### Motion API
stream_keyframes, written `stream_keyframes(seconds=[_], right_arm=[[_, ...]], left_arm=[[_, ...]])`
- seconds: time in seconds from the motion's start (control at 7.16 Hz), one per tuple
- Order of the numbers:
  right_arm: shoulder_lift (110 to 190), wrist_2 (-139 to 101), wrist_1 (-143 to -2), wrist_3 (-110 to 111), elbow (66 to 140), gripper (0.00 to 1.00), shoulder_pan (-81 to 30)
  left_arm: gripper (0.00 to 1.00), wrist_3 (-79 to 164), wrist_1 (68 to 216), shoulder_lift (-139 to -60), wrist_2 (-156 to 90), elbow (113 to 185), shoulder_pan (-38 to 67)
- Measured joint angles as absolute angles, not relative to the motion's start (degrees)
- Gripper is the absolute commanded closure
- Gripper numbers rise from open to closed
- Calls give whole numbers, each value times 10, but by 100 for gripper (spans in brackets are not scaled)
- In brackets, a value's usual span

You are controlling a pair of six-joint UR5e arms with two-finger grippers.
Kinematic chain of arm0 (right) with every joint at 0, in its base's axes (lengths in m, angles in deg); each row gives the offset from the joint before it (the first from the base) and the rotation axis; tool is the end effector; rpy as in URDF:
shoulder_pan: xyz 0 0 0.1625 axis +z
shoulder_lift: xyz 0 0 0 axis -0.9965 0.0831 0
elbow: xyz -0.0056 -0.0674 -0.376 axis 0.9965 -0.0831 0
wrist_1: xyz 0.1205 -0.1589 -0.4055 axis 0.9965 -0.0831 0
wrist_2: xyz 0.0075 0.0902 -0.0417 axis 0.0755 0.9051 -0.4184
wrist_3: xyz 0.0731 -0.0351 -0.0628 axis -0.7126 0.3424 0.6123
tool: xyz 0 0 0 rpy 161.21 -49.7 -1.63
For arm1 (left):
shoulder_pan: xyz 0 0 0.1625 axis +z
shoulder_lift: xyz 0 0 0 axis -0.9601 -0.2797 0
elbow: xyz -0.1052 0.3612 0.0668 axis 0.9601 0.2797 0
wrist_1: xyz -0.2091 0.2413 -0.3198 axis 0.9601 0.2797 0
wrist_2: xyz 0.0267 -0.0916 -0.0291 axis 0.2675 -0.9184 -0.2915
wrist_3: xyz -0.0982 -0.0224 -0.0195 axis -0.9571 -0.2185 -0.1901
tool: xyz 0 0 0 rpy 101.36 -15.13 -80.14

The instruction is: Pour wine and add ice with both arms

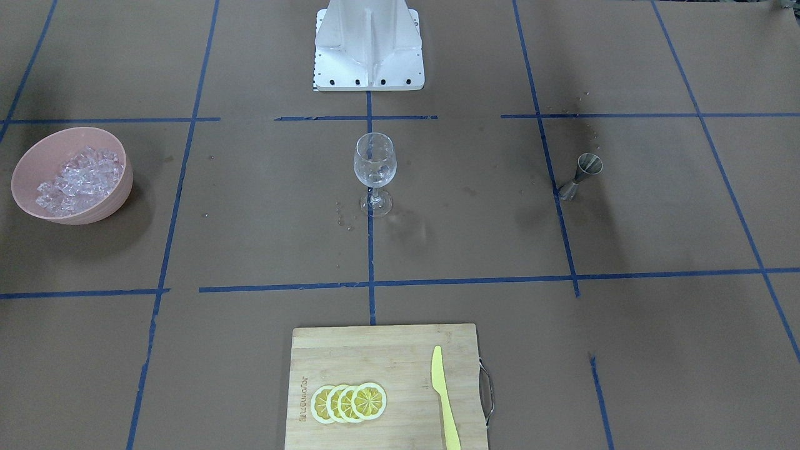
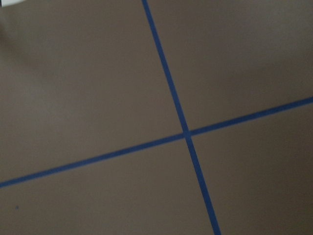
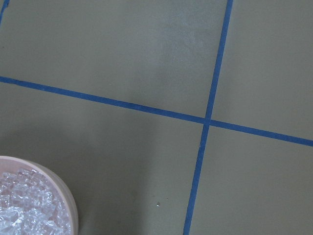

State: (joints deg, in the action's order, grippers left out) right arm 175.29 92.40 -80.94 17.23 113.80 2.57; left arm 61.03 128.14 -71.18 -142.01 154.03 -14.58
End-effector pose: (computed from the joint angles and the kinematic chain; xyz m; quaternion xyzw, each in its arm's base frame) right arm 0.0417 -0.5059 0.5284 0.0979 -0.3800 -0.0646 0.9175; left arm -0.0524 -0.4870 0.6184 0.0904 0.3436 0.0749 0.9318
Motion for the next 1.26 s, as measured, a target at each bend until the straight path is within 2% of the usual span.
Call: stream_keyframes(seconds=[0.28, 0.56, 0.84, 1.26], right_arm=[[1751, 926, -810, 172, 1140, 0, 26], [1749, 948, -806, 147, 1165, 0, 23], [1762, 959, -783, 99, 1226, 0, -7], [1805, 916, -631, -100, 1256, 1, -128]], left_arm=[[0, 631, 1162, -708, -1445, 1568, -148], [0, 633, 1135, -710, -1450, 1608, -150], [0, 633, 1132, -724, -1450, 1620, -150], [0, 632, 1133, -743, -1451, 1622, -150]])
